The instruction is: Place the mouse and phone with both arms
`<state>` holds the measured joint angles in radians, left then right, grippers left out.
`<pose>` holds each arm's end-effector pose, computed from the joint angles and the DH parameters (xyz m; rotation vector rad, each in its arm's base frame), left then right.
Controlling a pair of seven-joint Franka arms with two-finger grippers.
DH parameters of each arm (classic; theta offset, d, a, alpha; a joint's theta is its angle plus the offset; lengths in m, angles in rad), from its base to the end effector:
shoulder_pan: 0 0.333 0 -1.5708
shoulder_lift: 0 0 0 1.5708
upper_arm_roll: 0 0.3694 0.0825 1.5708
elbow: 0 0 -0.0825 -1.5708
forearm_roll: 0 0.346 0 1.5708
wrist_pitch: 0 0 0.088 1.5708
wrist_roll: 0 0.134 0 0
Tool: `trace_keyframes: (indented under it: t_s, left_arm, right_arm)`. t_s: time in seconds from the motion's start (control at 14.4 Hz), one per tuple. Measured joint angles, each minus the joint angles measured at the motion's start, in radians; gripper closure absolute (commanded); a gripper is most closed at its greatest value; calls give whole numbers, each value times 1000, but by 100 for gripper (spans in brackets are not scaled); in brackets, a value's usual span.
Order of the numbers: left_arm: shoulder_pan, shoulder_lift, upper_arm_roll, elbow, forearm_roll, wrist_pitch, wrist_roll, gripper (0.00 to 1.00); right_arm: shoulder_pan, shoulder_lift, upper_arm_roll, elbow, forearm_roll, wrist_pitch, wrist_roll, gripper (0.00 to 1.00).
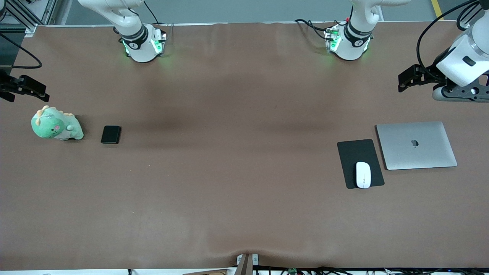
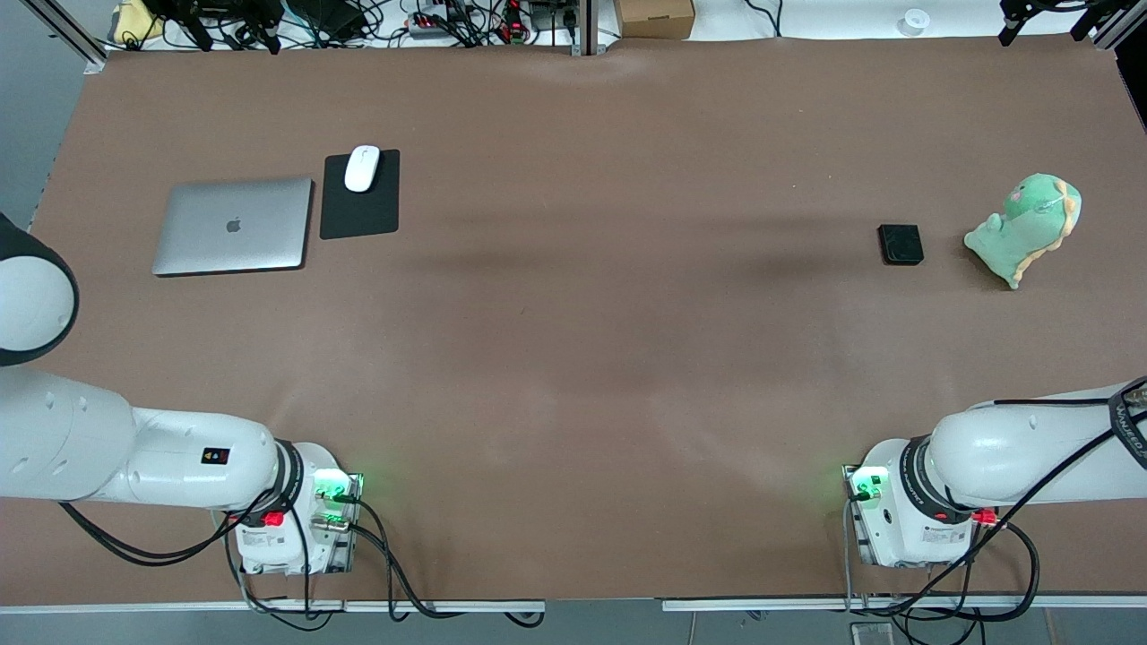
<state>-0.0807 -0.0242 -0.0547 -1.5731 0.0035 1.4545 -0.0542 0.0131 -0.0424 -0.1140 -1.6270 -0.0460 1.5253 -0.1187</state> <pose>0.4881 -0.0664 0.6526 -3.1219 0.1263 0.1463 0.4906 -0.0575 0.6443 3.1055 0.0269 -0.0990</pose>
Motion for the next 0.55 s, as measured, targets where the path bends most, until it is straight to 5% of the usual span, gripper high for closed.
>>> trace_keyframes:
  t_s: [0.55]
  left_arm:
    - [-1,7,0,0,0,-1,0,0]
  right_arm:
    - [1,-1,4,28,12,-29,-25,0]
